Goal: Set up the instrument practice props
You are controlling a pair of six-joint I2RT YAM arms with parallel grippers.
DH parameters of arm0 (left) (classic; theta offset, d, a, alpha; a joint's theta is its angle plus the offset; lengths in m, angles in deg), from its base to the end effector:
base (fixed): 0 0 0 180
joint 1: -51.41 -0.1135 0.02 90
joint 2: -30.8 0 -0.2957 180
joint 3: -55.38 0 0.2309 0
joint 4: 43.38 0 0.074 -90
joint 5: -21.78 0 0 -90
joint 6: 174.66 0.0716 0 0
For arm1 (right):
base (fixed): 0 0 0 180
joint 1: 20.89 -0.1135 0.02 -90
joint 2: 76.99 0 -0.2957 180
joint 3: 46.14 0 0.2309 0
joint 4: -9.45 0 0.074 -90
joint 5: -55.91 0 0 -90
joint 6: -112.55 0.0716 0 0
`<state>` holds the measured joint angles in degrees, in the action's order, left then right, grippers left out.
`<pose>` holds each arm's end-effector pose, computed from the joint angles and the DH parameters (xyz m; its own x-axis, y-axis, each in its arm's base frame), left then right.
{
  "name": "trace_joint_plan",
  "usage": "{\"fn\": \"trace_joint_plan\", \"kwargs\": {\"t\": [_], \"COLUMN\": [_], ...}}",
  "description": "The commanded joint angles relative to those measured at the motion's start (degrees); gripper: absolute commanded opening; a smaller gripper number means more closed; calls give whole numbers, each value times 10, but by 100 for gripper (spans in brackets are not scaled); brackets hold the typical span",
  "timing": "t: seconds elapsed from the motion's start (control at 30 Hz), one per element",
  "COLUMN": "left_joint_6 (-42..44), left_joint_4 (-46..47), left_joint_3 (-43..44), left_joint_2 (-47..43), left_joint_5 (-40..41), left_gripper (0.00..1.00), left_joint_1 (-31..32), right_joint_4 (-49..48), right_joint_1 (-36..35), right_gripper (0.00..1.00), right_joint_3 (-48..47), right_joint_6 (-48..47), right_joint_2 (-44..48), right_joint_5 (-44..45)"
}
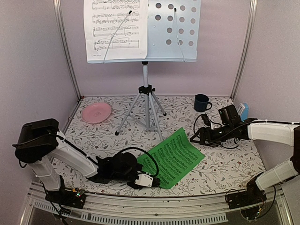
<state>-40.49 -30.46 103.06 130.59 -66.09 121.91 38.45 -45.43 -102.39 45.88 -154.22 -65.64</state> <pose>0.1110 -0.3054 0.1307 0.4984 0.6786 -0.5396 0.8157 -0.1563 0.5569 0.2183 0.1408 0.2158 -0.9011 -0.0404 -0.4318 -0.3302 0.7095 0.6226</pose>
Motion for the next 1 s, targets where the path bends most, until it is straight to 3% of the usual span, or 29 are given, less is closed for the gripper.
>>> {"fn": "trace_joint_plan", "kwargs": {"t": [0.0, 0.13, 0.37, 0.47, 0.67, 0.97], "left_joint_6": [14, 18, 23, 22, 26, 25], "left_joint_4": [35, 46, 55, 55, 51, 55], "left_joint_3": [-15, -23, -25, -24, -21, -20], "left_joint_2": [10, 26, 31, 34, 37, 39], "left_joint_5": [27, 28, 32, 33, 46, 46], "left_gripper": [0, 0, 0, 0, 0, 0], "left_joint_1": [7, 6, 8, 8, 10, 10], "right_joint_4": [-5, -16, -126, -97, -74, -96], "right_joint_1": [11, 17, 18, 25, 71, 92], "right_gripper": [84, 84, 83, 83, 80, 77], "right_joint_3": [-8, -21, -45, -112, -179, -206], "right_joint_6": [-11, -40, -114, -165, -221, -265], "right_joint_2": [-10, -13, -66, -128, -237, -316], "right_joint_5": [11, 19, 3, -5, -112, -265]}}
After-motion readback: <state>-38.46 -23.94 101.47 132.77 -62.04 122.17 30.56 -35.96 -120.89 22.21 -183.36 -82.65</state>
